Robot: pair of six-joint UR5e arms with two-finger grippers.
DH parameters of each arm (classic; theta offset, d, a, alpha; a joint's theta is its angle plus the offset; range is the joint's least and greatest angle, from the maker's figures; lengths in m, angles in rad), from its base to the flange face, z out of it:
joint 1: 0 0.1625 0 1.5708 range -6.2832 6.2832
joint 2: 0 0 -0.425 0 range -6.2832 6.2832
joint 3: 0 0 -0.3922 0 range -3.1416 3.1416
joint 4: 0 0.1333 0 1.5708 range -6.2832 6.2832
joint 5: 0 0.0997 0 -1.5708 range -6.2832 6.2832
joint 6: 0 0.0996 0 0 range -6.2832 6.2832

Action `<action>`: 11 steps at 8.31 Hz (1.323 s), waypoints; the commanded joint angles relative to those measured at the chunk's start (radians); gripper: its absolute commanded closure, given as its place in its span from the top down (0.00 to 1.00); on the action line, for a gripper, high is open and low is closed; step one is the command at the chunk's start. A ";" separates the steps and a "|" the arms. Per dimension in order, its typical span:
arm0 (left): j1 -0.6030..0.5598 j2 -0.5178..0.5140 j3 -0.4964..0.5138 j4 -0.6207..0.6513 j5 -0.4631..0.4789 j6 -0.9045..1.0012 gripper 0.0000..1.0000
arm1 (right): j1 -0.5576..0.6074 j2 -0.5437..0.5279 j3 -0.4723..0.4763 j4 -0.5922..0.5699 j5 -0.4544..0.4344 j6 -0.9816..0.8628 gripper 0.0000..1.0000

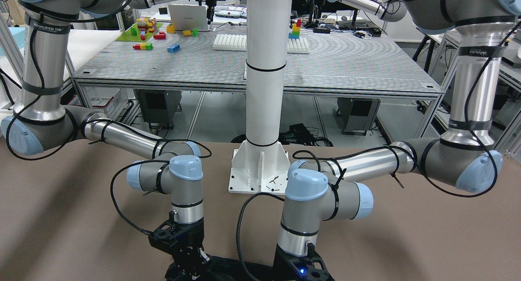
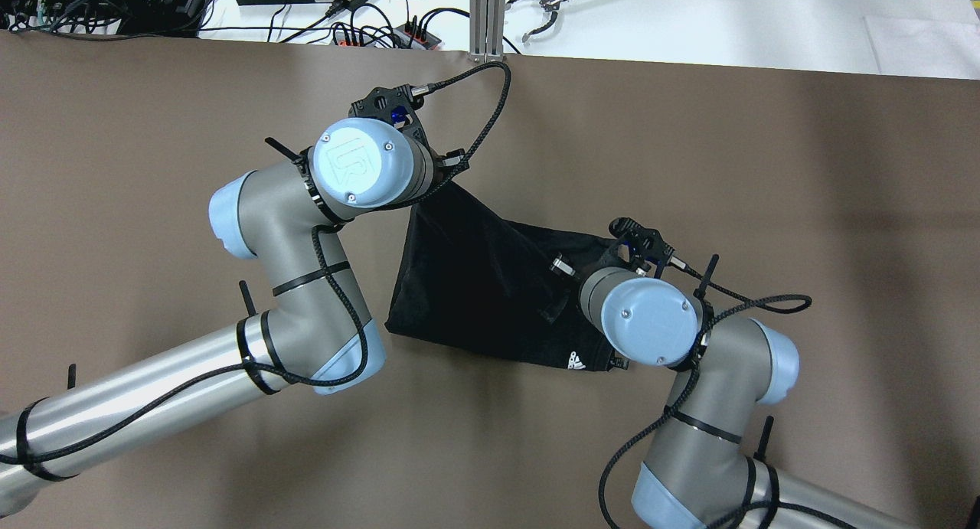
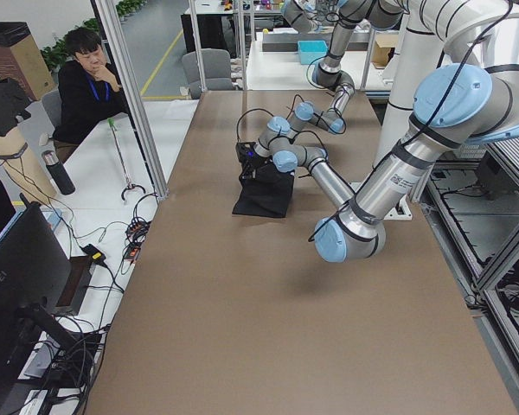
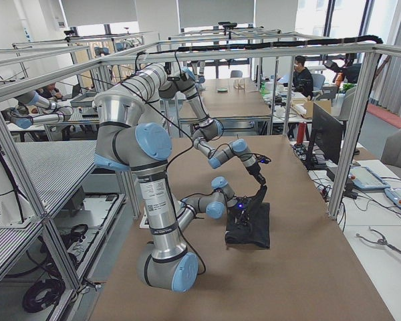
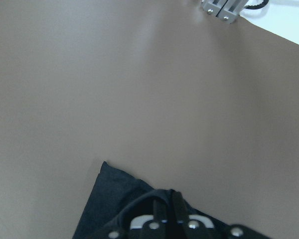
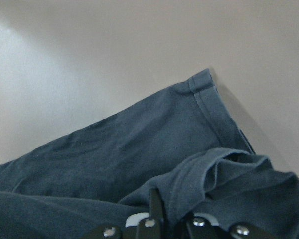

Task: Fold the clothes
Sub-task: 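Lay the held corners onto the shirt's far end with both grippers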

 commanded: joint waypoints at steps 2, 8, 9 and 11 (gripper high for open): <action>-0.024 -0.023 0.150 -0.149 -0.007 0.110 0.95 | 0.158 0.097 -0.099 0.003 0.200 -0.141 0.93; -0.111 0.080 -0.004 -0.153 -0.248 0.118 0.95 | 0.088 0.094 -0.037 -0.003 0.271 -0.191 0.53; -0.111 0.081 -0.004 -0.153 -0.246 0.118 0.95 | 0.048 0.091 -0.040 -0.011 0.233 -0.192 0.14; -0.111 0.089 -0.004 -0.153 -0.245 0.118 0.95 | 0.023 0.093 -0.101 -0.011 0.213 -0.204 0.00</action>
